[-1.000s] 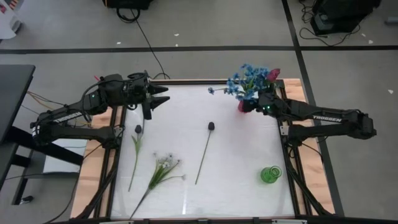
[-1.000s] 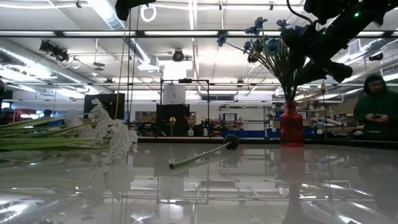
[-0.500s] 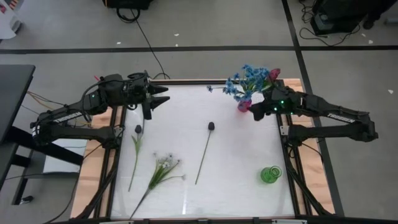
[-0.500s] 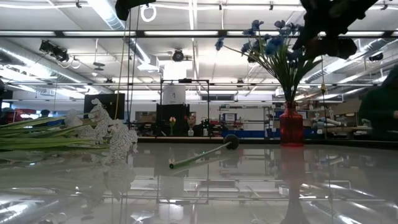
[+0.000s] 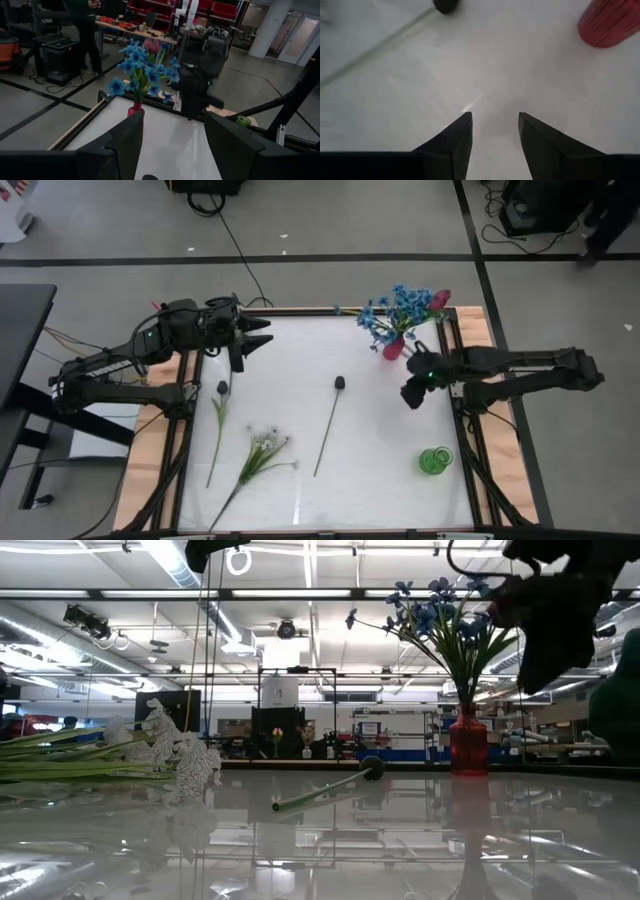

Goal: Sort flowers into vase by color
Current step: Adjust the red vase

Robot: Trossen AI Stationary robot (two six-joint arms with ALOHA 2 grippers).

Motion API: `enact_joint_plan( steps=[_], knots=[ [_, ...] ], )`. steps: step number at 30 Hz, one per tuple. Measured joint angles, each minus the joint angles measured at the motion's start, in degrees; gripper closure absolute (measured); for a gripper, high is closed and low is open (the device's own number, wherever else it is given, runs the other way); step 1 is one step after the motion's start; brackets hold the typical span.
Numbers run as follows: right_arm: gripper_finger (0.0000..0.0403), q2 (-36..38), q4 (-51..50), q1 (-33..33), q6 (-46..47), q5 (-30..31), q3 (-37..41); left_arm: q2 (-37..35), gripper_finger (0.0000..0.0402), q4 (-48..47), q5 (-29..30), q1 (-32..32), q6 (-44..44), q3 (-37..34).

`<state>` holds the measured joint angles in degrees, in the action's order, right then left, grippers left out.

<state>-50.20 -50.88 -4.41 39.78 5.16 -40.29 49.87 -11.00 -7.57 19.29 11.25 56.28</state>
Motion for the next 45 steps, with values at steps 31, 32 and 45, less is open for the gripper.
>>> enact_joint_plan(
  steps=[31,32,45],
  knots=[
    [0.0284,-28.92,58.83,-1.95,36.59,37.71,17.31,0.0,0.0184,0.02,0.0,-0.02,0.0,0.01],
    [0.0284,-29.36,60.16,-2.68,36.36,37.45,17.31,0.0,0.0184,0.0,0.0,-0.02,0.0,0.01],
    [0.0286,-30.2,60.44,-12.08,38.09,39.69,17.31,-0.02,0.0184,0.01,0.0,-0.01,0.0,0.01]
  ],
)
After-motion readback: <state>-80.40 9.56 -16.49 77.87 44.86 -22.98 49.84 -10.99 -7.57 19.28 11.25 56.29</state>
